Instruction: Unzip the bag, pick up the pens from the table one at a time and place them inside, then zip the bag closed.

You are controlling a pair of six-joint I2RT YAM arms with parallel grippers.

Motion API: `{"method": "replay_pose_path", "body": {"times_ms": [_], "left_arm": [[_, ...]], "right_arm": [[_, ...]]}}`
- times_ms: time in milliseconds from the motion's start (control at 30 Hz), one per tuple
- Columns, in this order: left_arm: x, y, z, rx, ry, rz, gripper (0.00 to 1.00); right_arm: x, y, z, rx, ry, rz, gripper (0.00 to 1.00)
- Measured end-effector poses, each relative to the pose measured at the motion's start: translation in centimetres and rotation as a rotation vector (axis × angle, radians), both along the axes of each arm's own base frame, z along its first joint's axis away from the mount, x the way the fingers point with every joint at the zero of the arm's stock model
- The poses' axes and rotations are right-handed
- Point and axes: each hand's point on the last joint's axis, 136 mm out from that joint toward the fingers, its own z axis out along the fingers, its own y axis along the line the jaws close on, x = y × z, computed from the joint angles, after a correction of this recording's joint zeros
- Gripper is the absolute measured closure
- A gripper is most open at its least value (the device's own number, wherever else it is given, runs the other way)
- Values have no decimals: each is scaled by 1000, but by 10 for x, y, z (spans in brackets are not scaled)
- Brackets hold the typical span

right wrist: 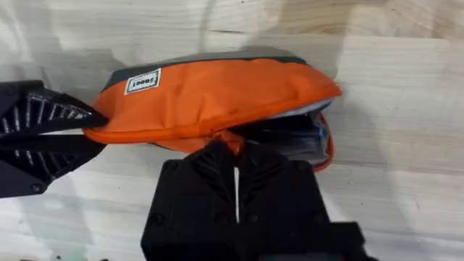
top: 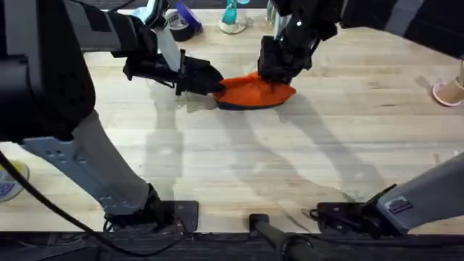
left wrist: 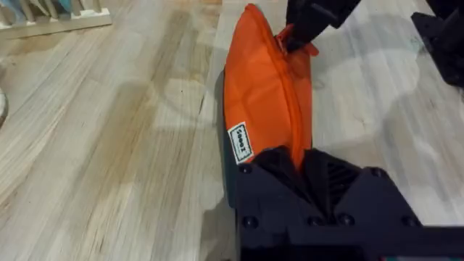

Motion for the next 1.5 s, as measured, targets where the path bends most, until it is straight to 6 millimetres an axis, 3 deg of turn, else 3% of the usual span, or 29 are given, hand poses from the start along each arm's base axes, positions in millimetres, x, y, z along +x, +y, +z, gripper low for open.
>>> {"method": "replay_pose_path", "body": {"times_ms": [400,700,733,800,1500], "left_arm": [[0,0,0,0,0,0,958],[0,0,0,-2,3,1,958],[0,-1,0,-2,4,-1,958],[0,-1,0,-3,4,-1,958],[-3,-8,2,-11,28,-12,958]], "right_arm": [[4,-22,-6,70,36,-29,970],[-7,-63,5,85,14,-90,969],[-13,-79,5,85,16,-109,969],[-13,-87,4,88,19,-110,969],[-13,-119,-1,129,49,-115,969]]}}
